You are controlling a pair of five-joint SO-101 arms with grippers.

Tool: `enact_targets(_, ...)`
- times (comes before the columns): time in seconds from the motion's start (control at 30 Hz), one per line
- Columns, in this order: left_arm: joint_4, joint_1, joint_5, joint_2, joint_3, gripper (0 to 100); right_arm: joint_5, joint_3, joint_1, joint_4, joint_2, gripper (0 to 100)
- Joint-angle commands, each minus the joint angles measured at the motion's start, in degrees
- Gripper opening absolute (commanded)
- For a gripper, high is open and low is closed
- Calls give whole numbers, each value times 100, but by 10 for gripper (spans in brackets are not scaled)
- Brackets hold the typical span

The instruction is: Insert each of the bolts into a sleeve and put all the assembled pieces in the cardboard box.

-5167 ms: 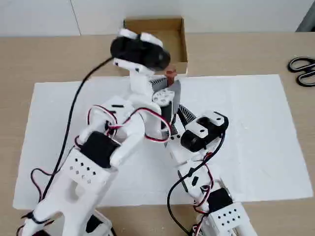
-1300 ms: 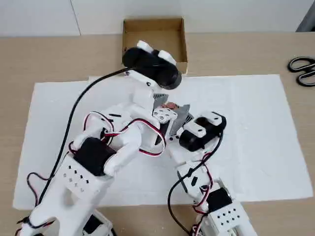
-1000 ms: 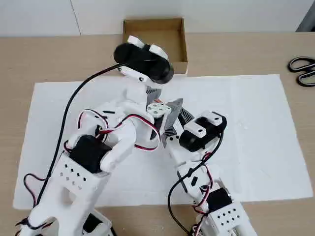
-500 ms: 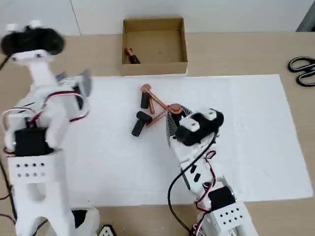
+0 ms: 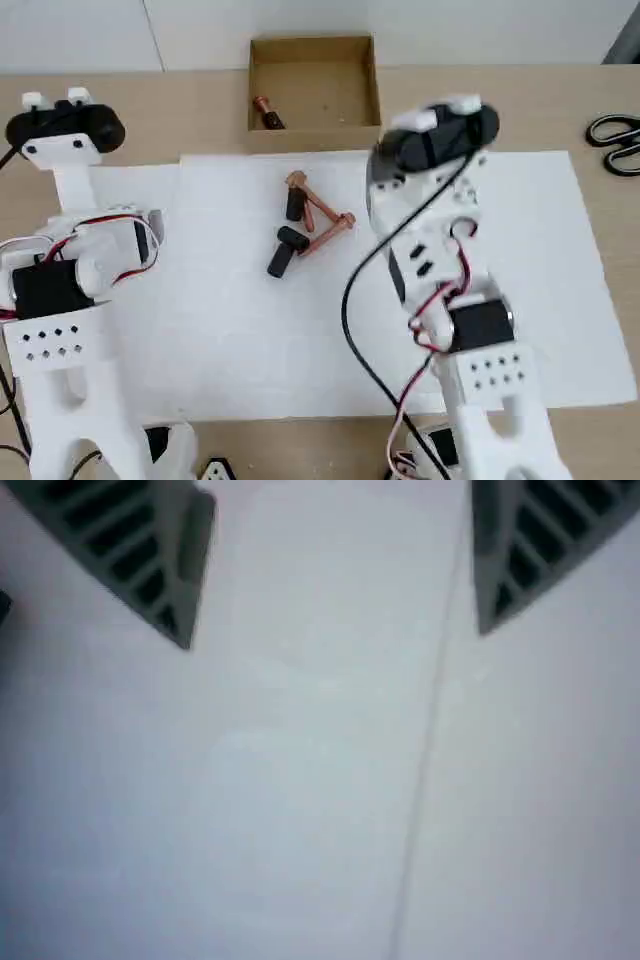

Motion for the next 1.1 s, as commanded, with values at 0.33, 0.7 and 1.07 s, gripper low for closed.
enact_targets(0.33, 299, -9, -62, -141, 40, 176, 18, -4299, 57, -453, 4435, 4)
enact_targets(0.7, 44, 0, -62, -141, 312, 176, 53, -6497, 48, -2062, 7565, 4)
enact_targets(1.07, -26, 18, -62, -141, 312, 176, 53, -8457, -40, -2185, 9648, 4)
